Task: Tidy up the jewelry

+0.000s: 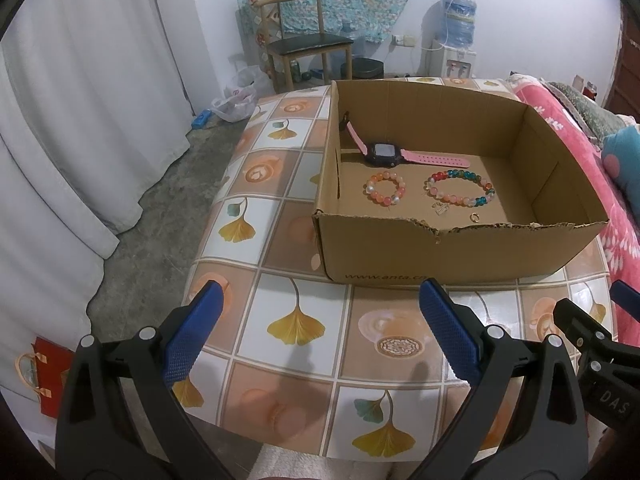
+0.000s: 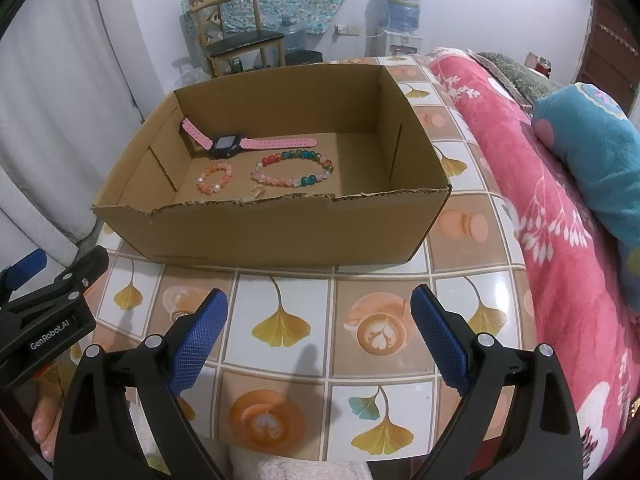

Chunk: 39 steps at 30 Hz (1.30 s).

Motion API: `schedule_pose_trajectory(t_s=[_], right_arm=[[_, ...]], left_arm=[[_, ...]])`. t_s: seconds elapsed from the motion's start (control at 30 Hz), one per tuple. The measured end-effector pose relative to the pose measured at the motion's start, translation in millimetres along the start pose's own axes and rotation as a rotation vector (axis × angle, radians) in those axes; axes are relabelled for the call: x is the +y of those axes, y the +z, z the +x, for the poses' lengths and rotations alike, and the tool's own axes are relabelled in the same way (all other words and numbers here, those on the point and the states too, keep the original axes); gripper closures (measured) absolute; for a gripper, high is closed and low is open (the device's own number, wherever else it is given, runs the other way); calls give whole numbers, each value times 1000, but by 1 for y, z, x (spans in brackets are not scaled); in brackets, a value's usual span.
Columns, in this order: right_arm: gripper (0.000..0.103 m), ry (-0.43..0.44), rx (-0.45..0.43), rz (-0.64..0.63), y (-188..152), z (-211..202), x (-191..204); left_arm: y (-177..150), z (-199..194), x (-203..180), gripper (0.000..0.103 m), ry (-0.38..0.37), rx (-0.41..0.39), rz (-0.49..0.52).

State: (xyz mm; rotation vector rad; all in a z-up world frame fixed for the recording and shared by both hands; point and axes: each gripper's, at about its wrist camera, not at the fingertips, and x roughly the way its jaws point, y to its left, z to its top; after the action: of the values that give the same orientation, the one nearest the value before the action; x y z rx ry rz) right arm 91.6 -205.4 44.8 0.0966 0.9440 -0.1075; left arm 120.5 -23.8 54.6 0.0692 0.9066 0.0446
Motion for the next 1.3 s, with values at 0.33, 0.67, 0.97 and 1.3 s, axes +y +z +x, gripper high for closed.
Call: schedule_pose_trajectory(t_s=[0.33, 0.67, 0.97, 1.3], right_arm=[[13, -1, -1, -3, 0, 0, -1], [13, -3, -4, -12, 2, -2, 0], [13, -1, -5, -12, 2, -2, 0], [13, -1, -4, -11, 2, -2, 0]], left_arm=[[0, 0, 0, 8, -4, 1, -1], [-1, 1, 1, 8, -5, 1, -2], [-1, 1, 1, 8, -9, 3, -3], [-1, 0, 2, 8, -7, 2, -4]])
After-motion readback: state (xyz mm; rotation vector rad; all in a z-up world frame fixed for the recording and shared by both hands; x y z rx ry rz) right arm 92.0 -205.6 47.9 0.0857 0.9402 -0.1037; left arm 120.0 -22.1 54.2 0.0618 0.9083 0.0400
